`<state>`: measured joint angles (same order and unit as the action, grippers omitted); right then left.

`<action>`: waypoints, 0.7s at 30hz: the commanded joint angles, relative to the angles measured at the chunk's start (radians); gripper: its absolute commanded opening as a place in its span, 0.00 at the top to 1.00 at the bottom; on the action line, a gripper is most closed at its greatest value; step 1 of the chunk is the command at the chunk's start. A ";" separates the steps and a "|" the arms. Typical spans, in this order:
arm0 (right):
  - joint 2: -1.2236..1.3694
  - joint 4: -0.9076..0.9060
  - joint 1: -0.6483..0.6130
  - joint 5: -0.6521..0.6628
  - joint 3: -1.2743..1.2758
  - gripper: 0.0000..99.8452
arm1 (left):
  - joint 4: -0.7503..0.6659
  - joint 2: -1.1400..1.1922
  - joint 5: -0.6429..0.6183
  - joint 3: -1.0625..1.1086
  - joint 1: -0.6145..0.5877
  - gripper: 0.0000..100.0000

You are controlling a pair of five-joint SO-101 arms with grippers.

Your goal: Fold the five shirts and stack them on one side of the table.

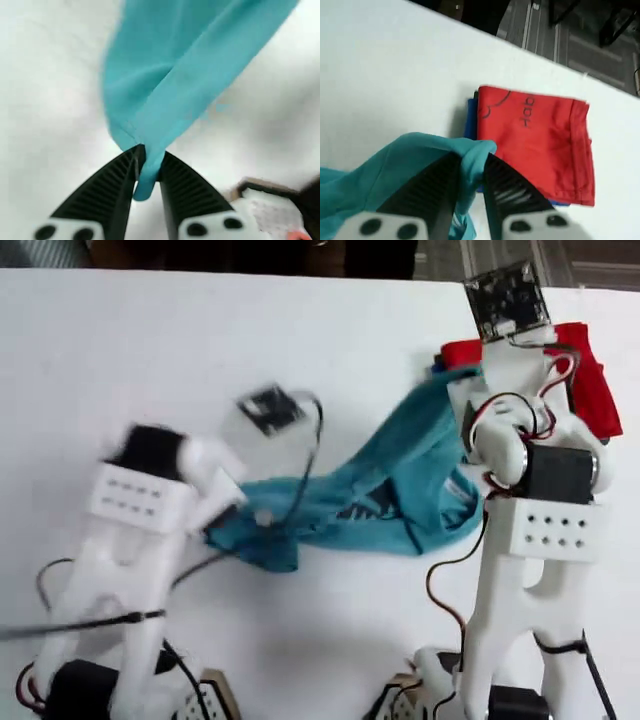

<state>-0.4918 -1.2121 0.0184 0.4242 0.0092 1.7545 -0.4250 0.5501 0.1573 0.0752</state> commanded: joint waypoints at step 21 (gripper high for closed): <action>-0.033 -0.165 0.019 0.006 -0.764 0.98 | 0.025 -0.373 0.028 -0.561 -0.242 0.97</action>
<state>-0.4948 -1.3625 0.0399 0.4242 -0.6552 1.7699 -0.7442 0.5685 -0.3690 -0.1565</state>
